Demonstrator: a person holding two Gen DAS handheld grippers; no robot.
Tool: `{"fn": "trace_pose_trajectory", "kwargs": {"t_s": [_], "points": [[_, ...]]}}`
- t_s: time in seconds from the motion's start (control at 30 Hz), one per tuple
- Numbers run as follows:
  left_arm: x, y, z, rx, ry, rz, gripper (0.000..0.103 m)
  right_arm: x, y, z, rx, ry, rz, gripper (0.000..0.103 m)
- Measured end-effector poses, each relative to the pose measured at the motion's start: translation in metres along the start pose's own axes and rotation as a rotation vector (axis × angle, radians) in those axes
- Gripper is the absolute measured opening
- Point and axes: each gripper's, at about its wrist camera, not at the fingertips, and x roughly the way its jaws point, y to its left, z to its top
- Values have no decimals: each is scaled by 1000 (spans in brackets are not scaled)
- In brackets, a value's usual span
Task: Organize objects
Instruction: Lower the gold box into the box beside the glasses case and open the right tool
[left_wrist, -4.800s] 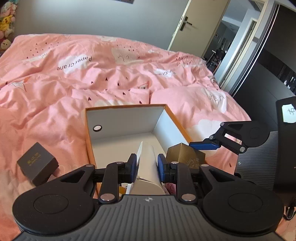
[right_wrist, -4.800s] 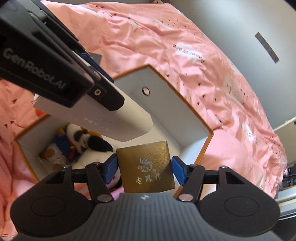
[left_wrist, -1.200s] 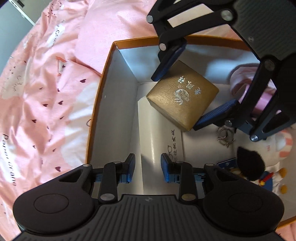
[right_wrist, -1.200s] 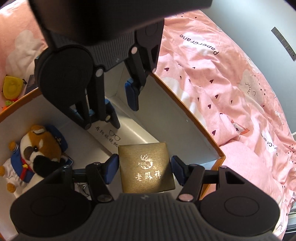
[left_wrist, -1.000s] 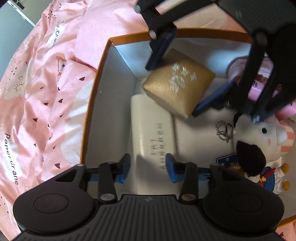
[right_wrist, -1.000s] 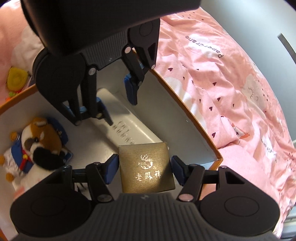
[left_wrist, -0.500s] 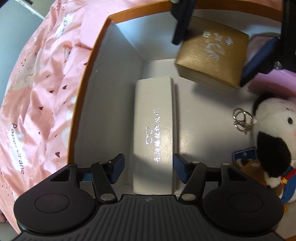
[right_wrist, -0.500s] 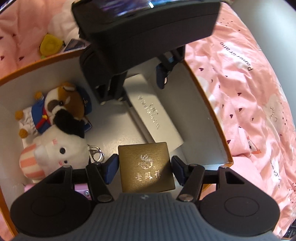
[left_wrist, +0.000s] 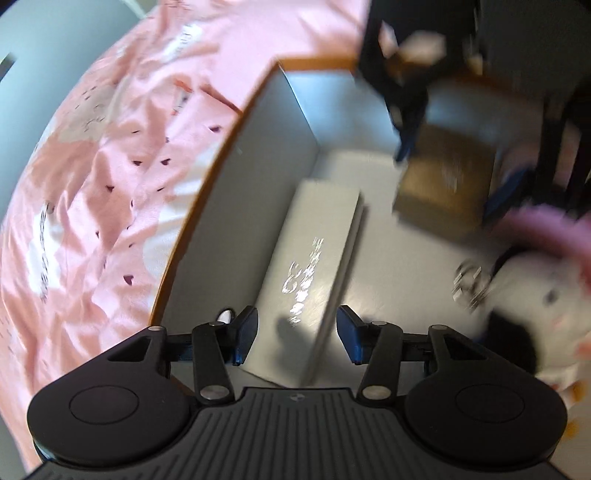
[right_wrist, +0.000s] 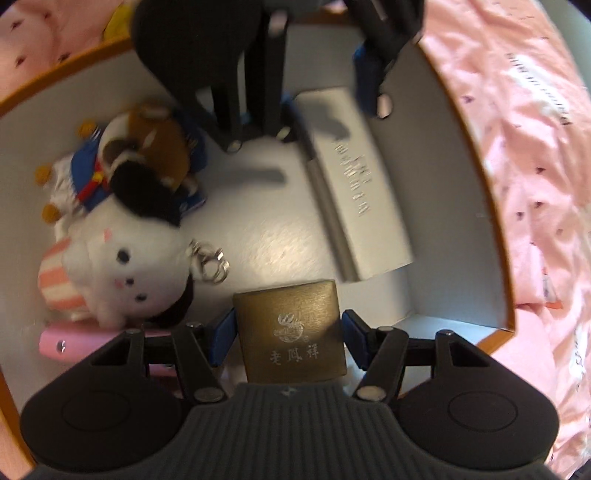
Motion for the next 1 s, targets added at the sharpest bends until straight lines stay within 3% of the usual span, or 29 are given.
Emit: {"fn": "trace_pose_trajectory", "kwargs": {"t_s": [0.2,0.27,0.43,0.63,0.7,0.73,0.87,1.0], "points": [[-20,-8,-4,-237,-68,-21,59,7,-5,5,3,76,71,63],[-23,16,3,-311,-83,-10,59,8,-6,6,14,78,75,63],[-31,15,-11,-478,-116,-11,59,3,-4,5,34,62,59,64],[-44,0,-22,-571,-152,42,59,-15,-3,6,129,-40,37,62],[-45,-3,-22,-592,-155,51,59,-14,-5,8,189,-55,14,46],[-45,-5,-22,-601,-154,59,59,-13,-5,9,211,-60,7,44],[-53,-15,-27,-622,-165,115,58,-5,-2,9,247,-57,-18,44],[-58,-16,-31,-679,-191,118,58,-6,0,4,251,-52,-17,44]]}}
